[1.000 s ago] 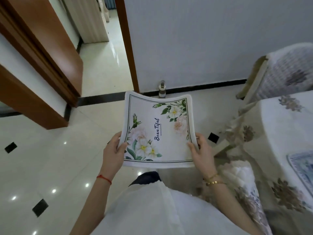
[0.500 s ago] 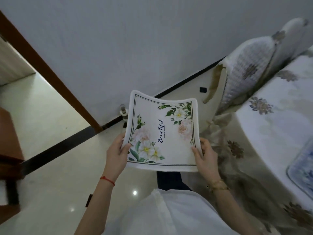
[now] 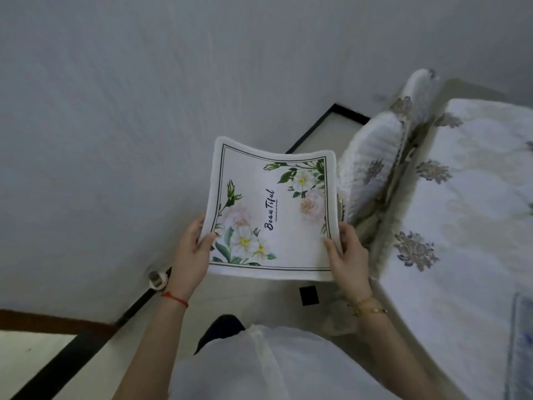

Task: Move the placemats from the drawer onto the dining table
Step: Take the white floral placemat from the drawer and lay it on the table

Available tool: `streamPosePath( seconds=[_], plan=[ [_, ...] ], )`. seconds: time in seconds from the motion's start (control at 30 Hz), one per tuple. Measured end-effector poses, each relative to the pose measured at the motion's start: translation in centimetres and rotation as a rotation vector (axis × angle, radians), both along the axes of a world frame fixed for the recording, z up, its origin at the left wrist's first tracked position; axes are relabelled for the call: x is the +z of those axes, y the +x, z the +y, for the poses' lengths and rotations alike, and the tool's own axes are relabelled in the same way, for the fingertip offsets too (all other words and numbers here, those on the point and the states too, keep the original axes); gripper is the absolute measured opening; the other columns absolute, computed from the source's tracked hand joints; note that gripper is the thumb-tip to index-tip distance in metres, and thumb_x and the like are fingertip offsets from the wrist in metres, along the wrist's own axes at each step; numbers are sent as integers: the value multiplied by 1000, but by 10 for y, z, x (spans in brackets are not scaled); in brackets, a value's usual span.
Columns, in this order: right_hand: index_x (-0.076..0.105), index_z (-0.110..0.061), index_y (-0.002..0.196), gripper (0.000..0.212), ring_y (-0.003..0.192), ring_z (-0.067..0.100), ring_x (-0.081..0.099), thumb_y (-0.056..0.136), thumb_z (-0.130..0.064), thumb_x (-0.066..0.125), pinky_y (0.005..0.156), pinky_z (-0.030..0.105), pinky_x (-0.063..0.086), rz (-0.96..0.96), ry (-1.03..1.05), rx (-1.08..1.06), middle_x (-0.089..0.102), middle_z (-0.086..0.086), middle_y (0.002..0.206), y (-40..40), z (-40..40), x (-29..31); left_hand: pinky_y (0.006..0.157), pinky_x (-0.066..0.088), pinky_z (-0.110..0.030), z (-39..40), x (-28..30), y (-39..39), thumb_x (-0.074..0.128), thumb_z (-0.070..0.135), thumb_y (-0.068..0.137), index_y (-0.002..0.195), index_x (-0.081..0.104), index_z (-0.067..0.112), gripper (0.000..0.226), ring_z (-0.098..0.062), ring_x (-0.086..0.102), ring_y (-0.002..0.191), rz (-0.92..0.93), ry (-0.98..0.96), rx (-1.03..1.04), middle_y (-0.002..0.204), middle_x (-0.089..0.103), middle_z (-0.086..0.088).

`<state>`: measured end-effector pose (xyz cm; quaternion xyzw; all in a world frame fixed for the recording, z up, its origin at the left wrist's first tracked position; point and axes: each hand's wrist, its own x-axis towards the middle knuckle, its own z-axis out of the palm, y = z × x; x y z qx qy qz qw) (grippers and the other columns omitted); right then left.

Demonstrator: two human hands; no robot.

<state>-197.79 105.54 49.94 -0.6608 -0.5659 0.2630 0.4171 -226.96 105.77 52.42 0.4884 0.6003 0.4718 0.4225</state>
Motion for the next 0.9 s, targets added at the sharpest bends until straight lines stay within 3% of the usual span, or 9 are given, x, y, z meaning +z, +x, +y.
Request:
streamPosePath(
  seconds=[0.1,0.23,0.4,0.57,0.67,0.8,0.9],
  plan=[
    [52,-16,119,29,81,3,62,91,-19,61,75,32,54,-8,17,-93,65,-9,94,8,37,0,92,51,-30,66,1,11,47,-2,95,129,53,11,37,-17,62,107,-1,11,-83,119,65,-3],
    [51,-16,121,32,82,3,62,90,-19,61,75,33,55,-17,28,-263,64,-9,96,20,81,-9,87,52,-20,159,-4,35,48,-6,93,124,54,14,37,-1,63,98,-23,27,-241,113,65,3],
    [51,-26,116,27,88,-2,63,91,-21,61,75,31,57,11,30,-491,64,-14,99,26,146,-13,91,51,-33,286,-10,66,49,-2,94,123,53,21,38,-17,63,103,-1,15,-464,113,65,1],
    [51,-22,118,29,84,9,66,91,-19,60,71,40,58,35,67,-773,66,-9,97,27,210,-9,98,48,-43,413,0,108,50,-2,93,128,53,10,37,-21,61,112,30,35,-738,121,64,-8],
    [51,-21,119,29,81,11,66,92,-23,59,67,43,58,28,62,-920,67,-7,95,28,235,-9,96,50,-39,471,10,144,51,1,94,128,53,17,37,-18,62,110,69,58,-910,120,65,-4],
    [51,-22,121,31,92,-2,61,91,-21,60,78,35,56,62,32,-1101,60,-18,103,31,249,-10,84,53,-30,514,14,201,50,4,94,120,56,31,38,-11,64,101,131,86,-1147,111,67,6],
    [49,-22,123,32,95,3,62,92,-20,59,79,29,55,93,29,-1219,63,-9,107,36,250,-12,81,57,-40,534,8,250,51,6,93,110,56,43,41,-20,66,97,148,94,-1272,107,67,5]
  ],
)
